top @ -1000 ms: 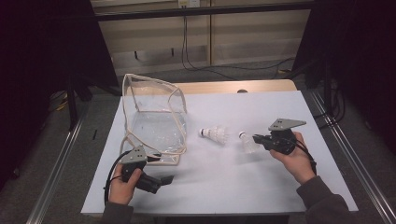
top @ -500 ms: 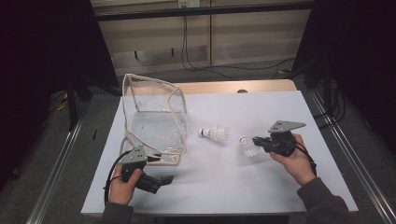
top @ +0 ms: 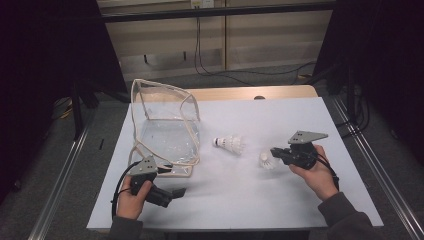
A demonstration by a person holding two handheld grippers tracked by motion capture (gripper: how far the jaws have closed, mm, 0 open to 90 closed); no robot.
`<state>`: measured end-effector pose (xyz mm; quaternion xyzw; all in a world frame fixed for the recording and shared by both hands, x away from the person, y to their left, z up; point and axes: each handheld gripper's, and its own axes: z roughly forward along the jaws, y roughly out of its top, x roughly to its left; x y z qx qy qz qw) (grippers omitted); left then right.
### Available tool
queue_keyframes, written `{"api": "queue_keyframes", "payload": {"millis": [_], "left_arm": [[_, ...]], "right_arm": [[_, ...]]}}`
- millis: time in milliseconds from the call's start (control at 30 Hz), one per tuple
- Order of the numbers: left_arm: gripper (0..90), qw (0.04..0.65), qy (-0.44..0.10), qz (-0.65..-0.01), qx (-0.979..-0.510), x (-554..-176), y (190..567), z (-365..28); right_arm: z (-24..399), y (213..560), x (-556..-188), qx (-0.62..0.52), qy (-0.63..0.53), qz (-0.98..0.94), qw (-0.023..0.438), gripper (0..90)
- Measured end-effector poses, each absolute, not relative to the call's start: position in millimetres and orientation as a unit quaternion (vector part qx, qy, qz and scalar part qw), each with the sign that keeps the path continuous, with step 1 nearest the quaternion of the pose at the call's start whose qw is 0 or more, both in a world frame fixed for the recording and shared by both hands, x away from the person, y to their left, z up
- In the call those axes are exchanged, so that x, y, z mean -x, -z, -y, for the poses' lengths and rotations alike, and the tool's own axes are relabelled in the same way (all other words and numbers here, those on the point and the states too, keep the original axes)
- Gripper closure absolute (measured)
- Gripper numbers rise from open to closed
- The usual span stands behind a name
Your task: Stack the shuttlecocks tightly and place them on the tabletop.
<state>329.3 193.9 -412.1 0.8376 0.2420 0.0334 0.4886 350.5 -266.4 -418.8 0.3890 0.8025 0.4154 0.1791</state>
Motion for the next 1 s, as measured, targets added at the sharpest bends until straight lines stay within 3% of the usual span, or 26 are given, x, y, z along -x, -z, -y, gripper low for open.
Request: {"api": "queue_keyframes", "payload": {"millis": [700, 1000], "left_arm": [[2.8, 0.488, -0.034, -0.241, -0.838, -329.4, 412.0, -193.8], [2.8, 0.488, -0.035, -0.239, -0.839, -329.4, 412.0, -193.6]], "right_arm": [[279.8, 423.9, -350.3, -0.412, -0.408, -0.791, 0.196, 74.5], [286.2, 427.1, -349.5, -0.428, -0.402, -0.782, 0.209, 63.9]]}}
